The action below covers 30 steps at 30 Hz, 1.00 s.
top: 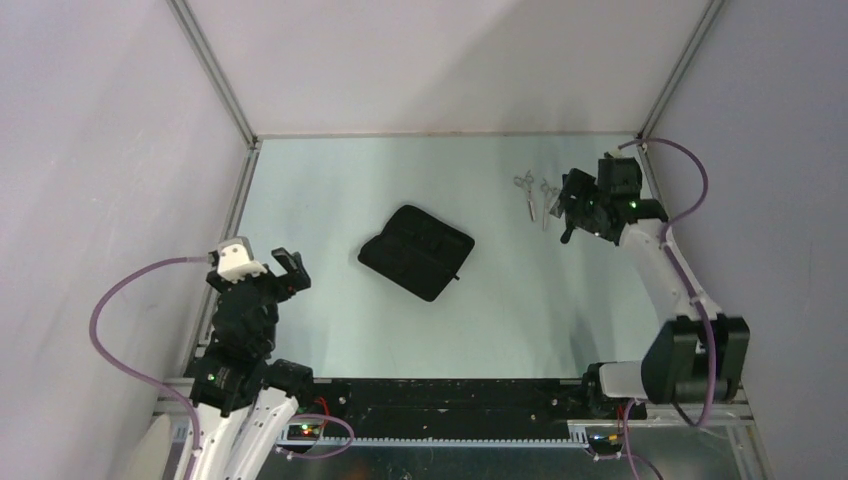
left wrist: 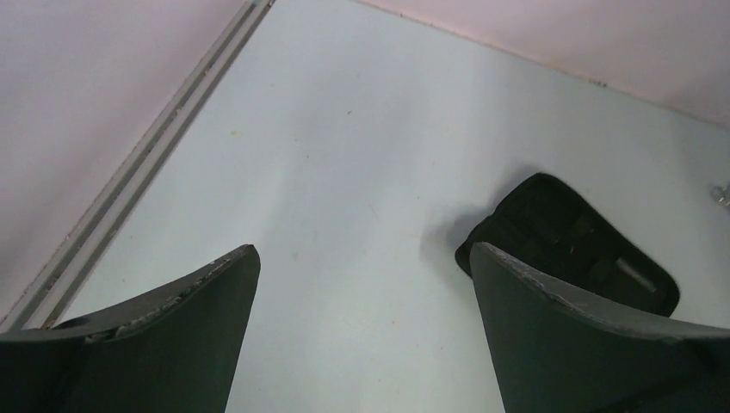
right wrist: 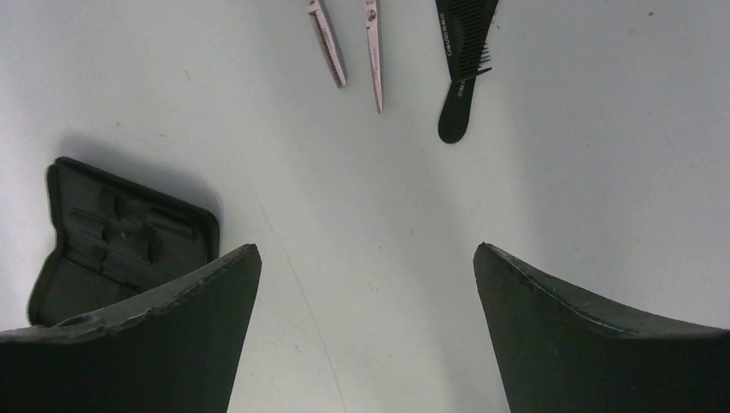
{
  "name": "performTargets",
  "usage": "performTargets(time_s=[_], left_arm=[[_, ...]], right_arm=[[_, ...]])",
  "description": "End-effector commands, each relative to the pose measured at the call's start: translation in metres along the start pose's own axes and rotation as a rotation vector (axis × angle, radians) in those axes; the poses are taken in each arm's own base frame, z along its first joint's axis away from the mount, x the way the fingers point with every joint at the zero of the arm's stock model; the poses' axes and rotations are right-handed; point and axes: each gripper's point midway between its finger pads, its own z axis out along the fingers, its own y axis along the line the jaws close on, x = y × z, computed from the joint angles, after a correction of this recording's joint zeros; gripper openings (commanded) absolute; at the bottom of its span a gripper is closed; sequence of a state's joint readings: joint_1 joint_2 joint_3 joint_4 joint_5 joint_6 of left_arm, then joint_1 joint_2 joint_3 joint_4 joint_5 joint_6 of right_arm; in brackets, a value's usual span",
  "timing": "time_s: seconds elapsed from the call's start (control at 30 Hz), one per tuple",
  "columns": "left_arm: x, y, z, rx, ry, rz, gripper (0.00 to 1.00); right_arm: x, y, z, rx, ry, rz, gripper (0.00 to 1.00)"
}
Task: Sort the hair-cutting tools
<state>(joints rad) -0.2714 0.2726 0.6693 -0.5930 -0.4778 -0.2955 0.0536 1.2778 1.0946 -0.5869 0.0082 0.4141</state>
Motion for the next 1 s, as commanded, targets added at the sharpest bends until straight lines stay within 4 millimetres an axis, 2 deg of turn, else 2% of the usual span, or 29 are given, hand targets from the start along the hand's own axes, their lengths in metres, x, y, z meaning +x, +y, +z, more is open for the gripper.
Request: performTargets(time_s=[0.0, 0.2, 0.27, 0.3, 0.33, 0.37, 0.4, 0.43, 0.47, 0.53, 0.67, 0.77, 0.97], left_arm=[[-0.009, -0.002, 0.007, 0.004, -0.078, 0.011, 1.0], [-0.005, -0.001, 0.009, -0.007, -0.064, 0.027, 1.0], [-0.002, -0.003, 0.01, 0.0, -0.056, 0.031, 1.0], [-0.002, -0.003, 0.011, 0.0, -0.053, 0.034, 1.0], [-0.002, -0.004, 0.011, 0.002, -0.053, 0.035, 1.0], [-0.001, -0.004, 0.012, 0.002, -0.049, 0.038, 1.0], [-0.001, -0.005, 0.012, 0.005, -0.048, 0.04, 1.0], [-0.001, -0.005, 0.012, 0.005, -0.047, 0.042, 1.0], [0.0, -0.005, 0.013, 0.007, -0.045, 0.044, 1.0], [0.001, -0.006, 0.014, 0.01, -0.039, 0.05, 1.0], [0.003, -0.007, 0.016, 0.01, -0.03, 0.057, 1.0], [0.004, -0.007, 0.017, 0.009, -0.026, 0.061, 1.0], [0.005, -0.009, 0.018, 0.014, -0.02, 0.066, 1.0]], right_arm=[[-0.011, 0.004, 0.025, 0.015, 0.054, -0.031, 0.98], [-0.013, 0.002, 0.078, 0.063, 0.151, -0.069, 0.9], [-0.023, 0.0, 0.095, 0.102, 0.142, -0.076, 0.84], [-0.018, -0.004, 0.107, 0.12, 0.167, -0.08, 0.81], [-0.027, 0.001, 0.11, 0.117, 0.158, -0.086, 0.78], [-0.021, -0.003, 0.123, 0.136, 0.188, -0.092, 0.74], [-0.029, 0.002, 0.125, 0.133, 0.179, -0.104, 0.7], [-0.024, -0.002, 0.136, 0.151, 0.205, -0.114, 0.69], [-0.032, 0.005, 0.138, 0.146, 0.194, -0.13, 0.67], [-0.028, 0.002, 0.157, 0.17, 0.227, -0.146, 0.6], [-0.028, 0.006, 0.179, 0.166, 0.254, -0.149, 0.48], [-0.025, 0.009, 0.19, 0.159, 0.276, -0.15, 0.45], [-0.002, 0.001, 0.212, 0.171, 0.356, -0.15, 0.45]])
